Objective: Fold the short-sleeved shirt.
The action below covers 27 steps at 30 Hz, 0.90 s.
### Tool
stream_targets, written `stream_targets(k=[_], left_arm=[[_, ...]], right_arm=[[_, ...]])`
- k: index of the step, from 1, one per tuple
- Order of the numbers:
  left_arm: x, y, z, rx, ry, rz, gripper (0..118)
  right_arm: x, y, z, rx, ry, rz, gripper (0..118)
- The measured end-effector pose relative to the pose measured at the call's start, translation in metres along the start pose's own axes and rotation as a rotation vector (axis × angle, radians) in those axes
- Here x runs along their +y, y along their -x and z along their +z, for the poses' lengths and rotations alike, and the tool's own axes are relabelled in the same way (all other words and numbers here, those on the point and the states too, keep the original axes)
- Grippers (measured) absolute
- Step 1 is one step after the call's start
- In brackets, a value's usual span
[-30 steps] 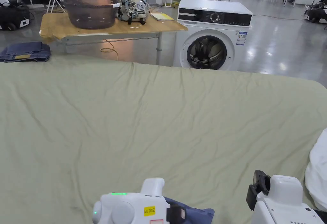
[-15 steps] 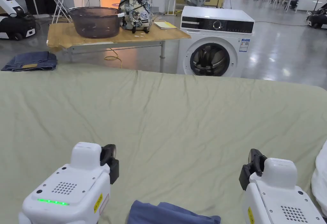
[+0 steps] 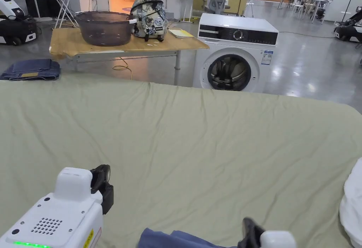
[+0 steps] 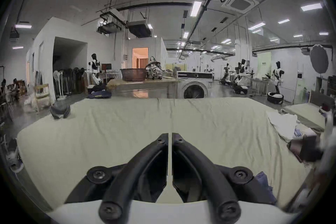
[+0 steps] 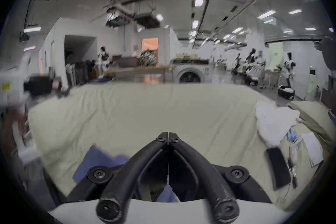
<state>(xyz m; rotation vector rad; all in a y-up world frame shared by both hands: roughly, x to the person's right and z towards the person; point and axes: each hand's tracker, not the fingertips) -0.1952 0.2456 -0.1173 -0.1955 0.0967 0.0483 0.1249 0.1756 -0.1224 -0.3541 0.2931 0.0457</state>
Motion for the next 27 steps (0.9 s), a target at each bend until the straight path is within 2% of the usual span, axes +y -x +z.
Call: stream_targets(k=[2,4,9,12,18,19,21,22,23,24,26,27], left_arm=[[-0.004,0.002,0.000,0.001,0.013,0.013,0],[-0.009,0.005,-0.001,-0.001,0.034,0.022,0],[-0.026,0.014,0.003,-0.019,0.105,0.050,0],[-0.037,0.021,0.006,-0.049,0.189,0.103,0],[-0.064,0.049,-0.016,-0.273,0.486,0.256,0],[-0.071,0.055,-0.022,-0.312,0.542,0.286,3],[-0.085,0.070,-0.036,-0.406,0.611,0.390,24],[-0.091,0.076,-0.045,-0.448,0.664,0.439,50],[-0.096,0.081,-0.053,-0.482,0.686,0.490,50],[-0.095,0.073,-0.056,-0.519,0.705,0.528,58],[-0.104,0.077,-0.072,-0.617,0.759,0.608,86],[-0.111,0.078,-0.081,-0.675,0.776,0.643,88]], right_arm=[[-0.026,0.015,-0.004,0.030,0.073,0.023,0],[-0.045,0.025,-0.010,0.043,0.116,-0.009,0],[-0.067,0.039,-0.039,-0.045,0.179,0.019,0],[-0.076,0.034,-0.056,-0.081,0.235,-0.005,0],[-0.078,0.028,-0.064,-0.075,0.254,0.006,0],[-0.079,0.024,-0.066,-0.070,0.258,0.006,0],[-0.079,0.020,-0.068,-0.059,0.264,-0.006,0],[-0.078,0.019,-0.067,-0.054,0.268,-0.009,0],[-0.077,0.019,-0.065,-0.049,0.270,-0.012,0],[-0.076,0.018,-0.066,-0.045,0.274,-0.013,0],[-0.075,0.017,-0.067,-0.039,0.279,-0.015,0],[-0.077,0.016,-0.067,-0.035,0.280,-0.016,0]])
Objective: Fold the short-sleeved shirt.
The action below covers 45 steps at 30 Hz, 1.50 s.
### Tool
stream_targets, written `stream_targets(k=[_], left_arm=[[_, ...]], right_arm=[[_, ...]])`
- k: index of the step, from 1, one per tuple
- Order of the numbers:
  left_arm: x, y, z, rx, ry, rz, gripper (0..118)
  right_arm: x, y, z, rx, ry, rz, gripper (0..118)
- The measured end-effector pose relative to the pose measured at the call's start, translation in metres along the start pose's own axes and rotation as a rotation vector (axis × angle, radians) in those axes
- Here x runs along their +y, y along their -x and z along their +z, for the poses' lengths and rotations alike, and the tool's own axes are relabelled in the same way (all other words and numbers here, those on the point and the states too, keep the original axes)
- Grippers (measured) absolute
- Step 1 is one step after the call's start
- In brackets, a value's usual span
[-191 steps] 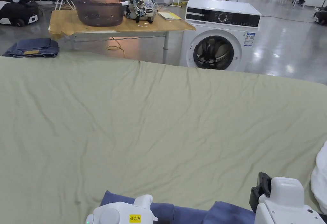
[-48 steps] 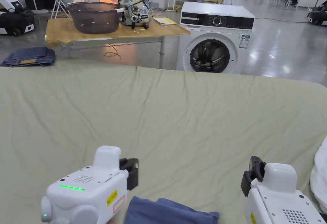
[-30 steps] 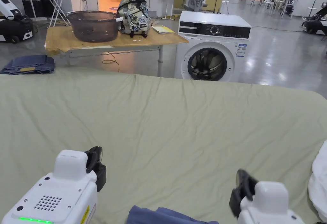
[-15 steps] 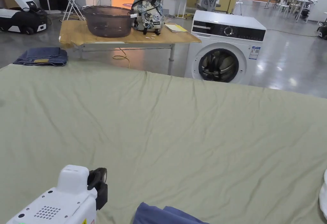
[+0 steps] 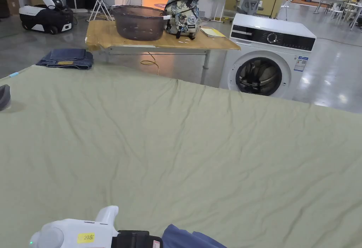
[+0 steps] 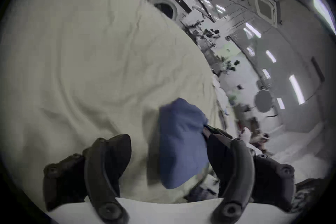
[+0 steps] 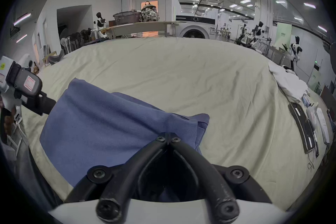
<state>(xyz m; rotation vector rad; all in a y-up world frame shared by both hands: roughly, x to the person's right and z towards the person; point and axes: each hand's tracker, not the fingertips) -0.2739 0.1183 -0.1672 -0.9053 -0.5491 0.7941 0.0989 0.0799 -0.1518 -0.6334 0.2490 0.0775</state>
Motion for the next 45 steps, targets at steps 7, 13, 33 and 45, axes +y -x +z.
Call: stream_targets(k=[7,13,33,45], left_arm=[[0.008,0.028,-0.050,-0.136,0.112,0.066,88],[0.000,0.031,-0.081,-0.232,0.115,0.173,54],[0.012,0.002,-0.037,-0.244,0.034,0.222,17],[0.081,0.013,0.129,-0.028,-0.085,0.115,17]], right_arm=[[0.000,-0.001,0.002,0.007,0.001,-0.006,0],[0.001,0.001,0.006,0.010,-0.003,-0.012,0],[0.049,-0.002,0.022,0.017,-0.092,0.059,0],[0.116,-0.031,0.022,-0.023,-0.221,0.040,0]])
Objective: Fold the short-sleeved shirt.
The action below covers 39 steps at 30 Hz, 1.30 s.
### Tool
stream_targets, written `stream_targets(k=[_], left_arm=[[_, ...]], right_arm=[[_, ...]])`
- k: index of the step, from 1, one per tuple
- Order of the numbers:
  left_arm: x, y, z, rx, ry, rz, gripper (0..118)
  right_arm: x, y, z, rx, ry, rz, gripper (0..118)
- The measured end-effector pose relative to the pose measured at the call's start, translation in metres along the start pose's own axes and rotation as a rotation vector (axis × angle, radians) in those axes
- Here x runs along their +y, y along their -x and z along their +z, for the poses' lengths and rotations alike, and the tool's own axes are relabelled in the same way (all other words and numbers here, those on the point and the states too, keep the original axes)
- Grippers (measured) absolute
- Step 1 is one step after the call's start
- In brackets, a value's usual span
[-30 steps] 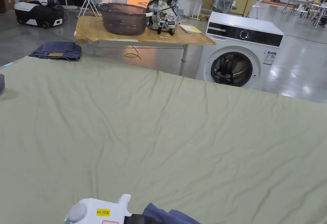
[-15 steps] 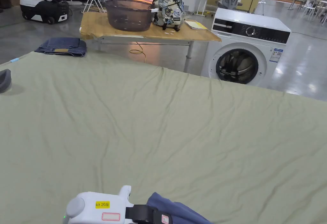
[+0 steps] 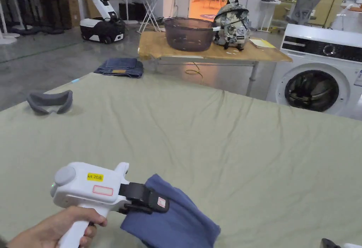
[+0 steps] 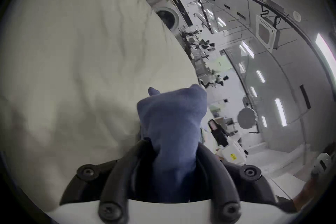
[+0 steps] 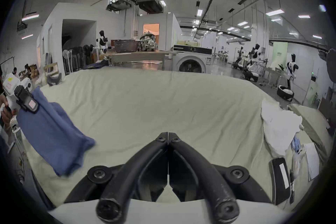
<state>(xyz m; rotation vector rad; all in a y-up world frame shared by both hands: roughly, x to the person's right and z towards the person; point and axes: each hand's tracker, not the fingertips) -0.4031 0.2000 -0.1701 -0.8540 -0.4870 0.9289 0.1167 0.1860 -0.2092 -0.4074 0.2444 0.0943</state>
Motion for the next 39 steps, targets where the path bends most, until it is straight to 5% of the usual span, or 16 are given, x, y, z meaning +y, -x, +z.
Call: stream_targets(k=[12,19,21,25,30,39], left_arm=[[0.069,0.068,0.192,0.358,-0.229,0.140,17],[0.068,0.081,0.204,0.526,-0.219,0.167,18],[0.069,0.085,0.203,0.555,-0.228,0.157,30],[0.077,0.083,0.209,0.729,-0.273,0.067,64],[0.088,0.064,0.221,0.925,-0.428,-0.040,64],[0.063,0.011,0.152,0.924,-0.502,-0.319,59]], right_arm=[[-0.002,-0.017,-0.005,-0.040,0.017,-0.019,0],[0.000,-0.006,-0.003,-0.044,0.032,-0.021,0],[0.001,-0.002,-0.002,-0.041,0.031,-0.014,0],[0.004,0.001,-0.003,-0.032,0.024,-0.009,0],[0.005,0.000,-0.008,-0.027,0.016,-0.013,0],[0.004,-0.001,-0.014,-0.040,-0.010,-0.055,0]])
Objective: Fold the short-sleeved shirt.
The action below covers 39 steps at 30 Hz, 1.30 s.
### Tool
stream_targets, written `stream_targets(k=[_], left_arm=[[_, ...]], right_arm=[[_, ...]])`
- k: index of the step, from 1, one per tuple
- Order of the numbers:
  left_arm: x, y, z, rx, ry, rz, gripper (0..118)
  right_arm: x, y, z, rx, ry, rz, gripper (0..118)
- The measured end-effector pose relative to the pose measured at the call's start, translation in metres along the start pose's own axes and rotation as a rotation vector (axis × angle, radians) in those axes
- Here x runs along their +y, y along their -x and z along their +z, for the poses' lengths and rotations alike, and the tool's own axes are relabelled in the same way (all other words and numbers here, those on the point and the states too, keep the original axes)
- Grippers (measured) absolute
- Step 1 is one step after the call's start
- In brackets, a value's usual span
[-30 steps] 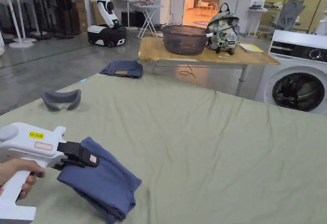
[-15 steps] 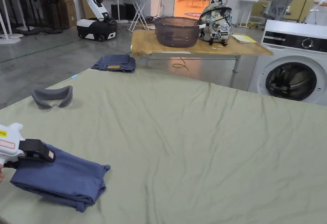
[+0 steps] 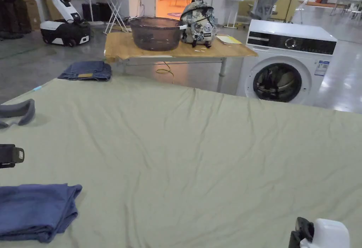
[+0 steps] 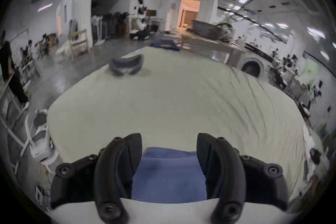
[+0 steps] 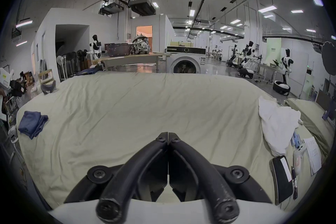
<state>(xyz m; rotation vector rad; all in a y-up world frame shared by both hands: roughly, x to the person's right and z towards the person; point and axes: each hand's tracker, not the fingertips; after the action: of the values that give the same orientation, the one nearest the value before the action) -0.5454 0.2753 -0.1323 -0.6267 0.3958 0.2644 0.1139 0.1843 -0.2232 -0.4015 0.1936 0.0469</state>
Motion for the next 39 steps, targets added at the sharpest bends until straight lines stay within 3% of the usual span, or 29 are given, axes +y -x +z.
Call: stream_targets(k=[4,10,14,21,39], left_arm=[[-0.031,-0.069,0.011,-0.151,-0.030,-0.094,43],[-0.086,-0.180,0.008,-0.283,-0.082,-0.161,2],[-0.117,-0.256,0.031,-0.320,-0.171,-0.196,0],[-0.141,-0.326,0.051,-0.220,-0.347,-0.148,0],[-0.141,-0.322,0.059,-0.179,-0.438,-0.166,0]], right_arm=[[0.002,-0.001,0.001,-0.011,-0.014,-0.010,0],[0.012,-0.005,0.007,-0.024,-0.048,-0.034,0],[0.019,-0.007,0.012,-0.027,-0.069,-0.046,0],[0.025,-0.013,0.017,-0.036,-0.099,-0.056,0],[0.036,-0.018,0.019,-0.064,-0.175,-0.065,0]])
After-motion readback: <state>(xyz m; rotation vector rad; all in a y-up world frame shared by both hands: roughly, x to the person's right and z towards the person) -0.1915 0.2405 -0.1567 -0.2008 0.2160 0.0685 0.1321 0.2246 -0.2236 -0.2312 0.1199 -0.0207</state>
